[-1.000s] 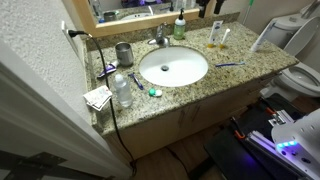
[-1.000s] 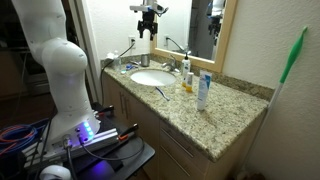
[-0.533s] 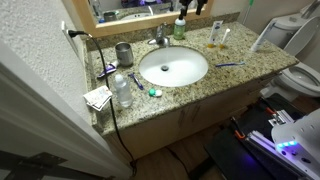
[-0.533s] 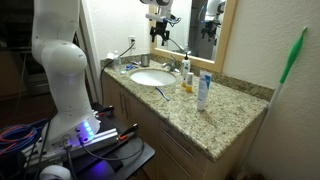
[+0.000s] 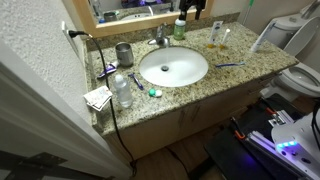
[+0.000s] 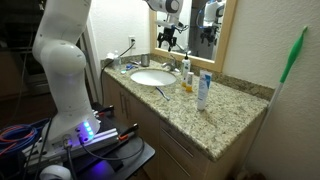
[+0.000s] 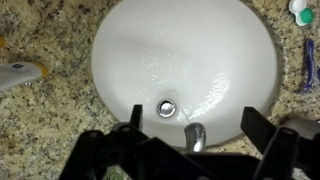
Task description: Close the faucet, move the cup to the right of the counter, then pick the toothbrush and put it in the cup
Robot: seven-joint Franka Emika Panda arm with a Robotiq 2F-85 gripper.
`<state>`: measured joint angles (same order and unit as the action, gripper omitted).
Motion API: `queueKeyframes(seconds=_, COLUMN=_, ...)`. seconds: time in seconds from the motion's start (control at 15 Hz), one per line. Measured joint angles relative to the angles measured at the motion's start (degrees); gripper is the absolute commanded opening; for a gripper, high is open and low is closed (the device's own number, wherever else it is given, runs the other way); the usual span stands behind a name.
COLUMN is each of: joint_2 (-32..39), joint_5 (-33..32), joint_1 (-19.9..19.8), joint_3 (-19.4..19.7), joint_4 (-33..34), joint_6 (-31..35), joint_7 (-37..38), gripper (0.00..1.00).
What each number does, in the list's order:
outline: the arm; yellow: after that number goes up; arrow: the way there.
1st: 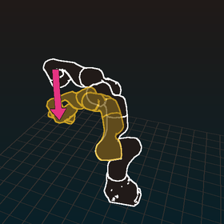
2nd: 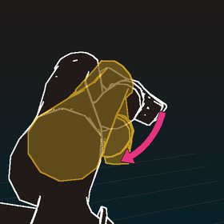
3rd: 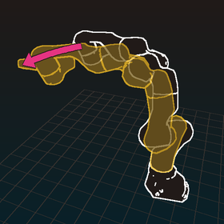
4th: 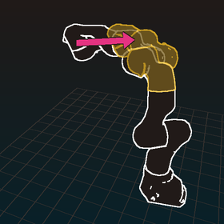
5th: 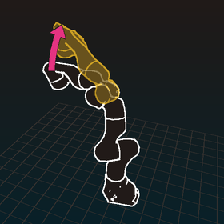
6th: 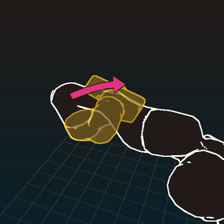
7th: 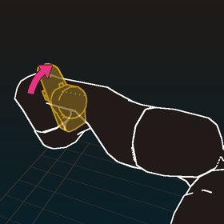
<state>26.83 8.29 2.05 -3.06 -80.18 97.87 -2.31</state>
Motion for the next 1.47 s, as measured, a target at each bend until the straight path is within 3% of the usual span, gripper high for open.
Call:
queueKeyframes(seconds=0.33, joint_2=10.6, joint_5=0.2, joint_1=-0.8, joint_3=-0.2, joint_4=13.5, joint_6=-6.2, joint_7=-1.4, gripper=1.0)
queueKeyframes(seconds=0.6, joint_2=11.7, joint_5=0.0, joint_1=-0.6, joint_3=-0.4, joint_4=15.1, joint_6=-6.5, joint_7=-1.3, gripper=1.0)
queueKeyframes(seconds=1.07, joint_2=18.0, joint_5=-0.9, joint_1=4.3, joint_3=-0.8, joint_4=20.3, joint_6=4.7, joint_7=3.5, gripper=1.0)
queueKeyframes(seconds=1.33, joint_2=23.3, joint_5=-3.8, joint_1=6.4, joint_3=-0.2, joint_4=26.4, joint_6=7.3, joint_7=8.2, gripper=1.0)
queueKeyframes(seconds=1.4, joint_2=24.5, joint_5=-4.3, joint_1=6.6, joint_3=-0.1, joint_4=27.8, joint_6=7.4, joint_7=9.0, gripper=0.75)
queueKeyframes(seconds=1.47, joint_2=25.5, joint_5=-4.8, joint_1=6.7, joint_3=0.0, joint_4=29.1, joint_6=7.4, joint_7=9.7, gripper=0.73)
